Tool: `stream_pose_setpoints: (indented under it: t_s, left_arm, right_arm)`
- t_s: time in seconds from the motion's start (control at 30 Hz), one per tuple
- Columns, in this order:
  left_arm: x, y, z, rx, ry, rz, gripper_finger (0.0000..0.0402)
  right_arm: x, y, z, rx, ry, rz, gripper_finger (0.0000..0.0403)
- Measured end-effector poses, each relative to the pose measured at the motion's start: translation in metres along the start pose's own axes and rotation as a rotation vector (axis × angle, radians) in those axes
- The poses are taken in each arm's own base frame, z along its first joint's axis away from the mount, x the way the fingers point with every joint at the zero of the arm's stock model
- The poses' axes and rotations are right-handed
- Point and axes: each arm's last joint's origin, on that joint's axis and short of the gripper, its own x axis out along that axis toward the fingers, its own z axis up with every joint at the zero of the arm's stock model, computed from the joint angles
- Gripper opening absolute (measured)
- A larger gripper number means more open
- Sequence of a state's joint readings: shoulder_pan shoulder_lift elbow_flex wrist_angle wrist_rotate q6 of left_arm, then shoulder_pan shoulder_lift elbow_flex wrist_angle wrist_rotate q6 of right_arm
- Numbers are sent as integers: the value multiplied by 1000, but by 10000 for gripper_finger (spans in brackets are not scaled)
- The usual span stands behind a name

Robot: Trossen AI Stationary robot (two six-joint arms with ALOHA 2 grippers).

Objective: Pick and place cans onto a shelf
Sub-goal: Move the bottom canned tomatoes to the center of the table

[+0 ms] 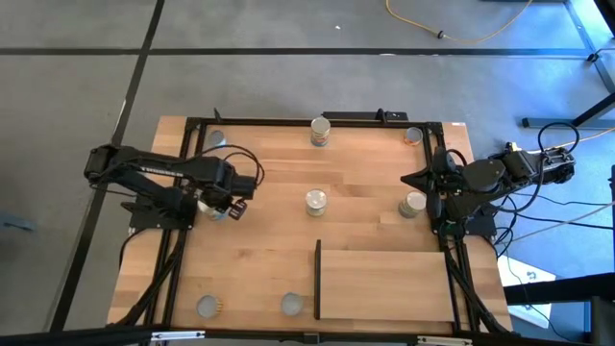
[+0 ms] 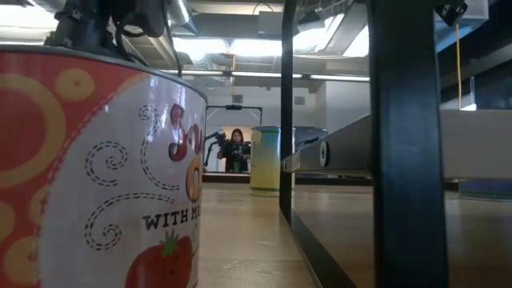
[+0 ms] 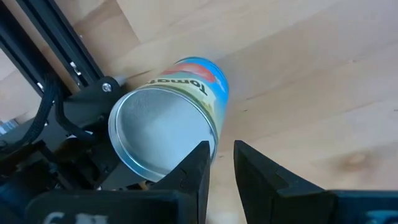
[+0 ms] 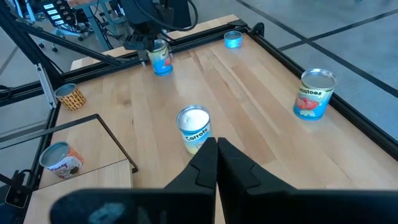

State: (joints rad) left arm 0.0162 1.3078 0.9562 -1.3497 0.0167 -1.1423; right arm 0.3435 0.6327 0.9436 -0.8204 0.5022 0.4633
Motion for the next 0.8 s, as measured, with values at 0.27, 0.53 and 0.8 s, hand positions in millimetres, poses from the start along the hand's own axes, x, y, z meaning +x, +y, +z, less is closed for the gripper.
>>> stream_pose_setpoints:
  t_s: [0.27, 0.53, 0.8]
  left_arm:
    - [10, -8, 4, 0, 15, 66, 66]
    - [12, -10, 6, 0, 13, 89, 66]
    - [12, -5, 4, 24, 55, 125, 24]
  right_arm:
    - [0, 0, 0, 0, 0, 0, 6]
    - [0, 0, 0, 4, 0, 0, 6]
    - [0, 1, 2, 21, -21, 18, 6]
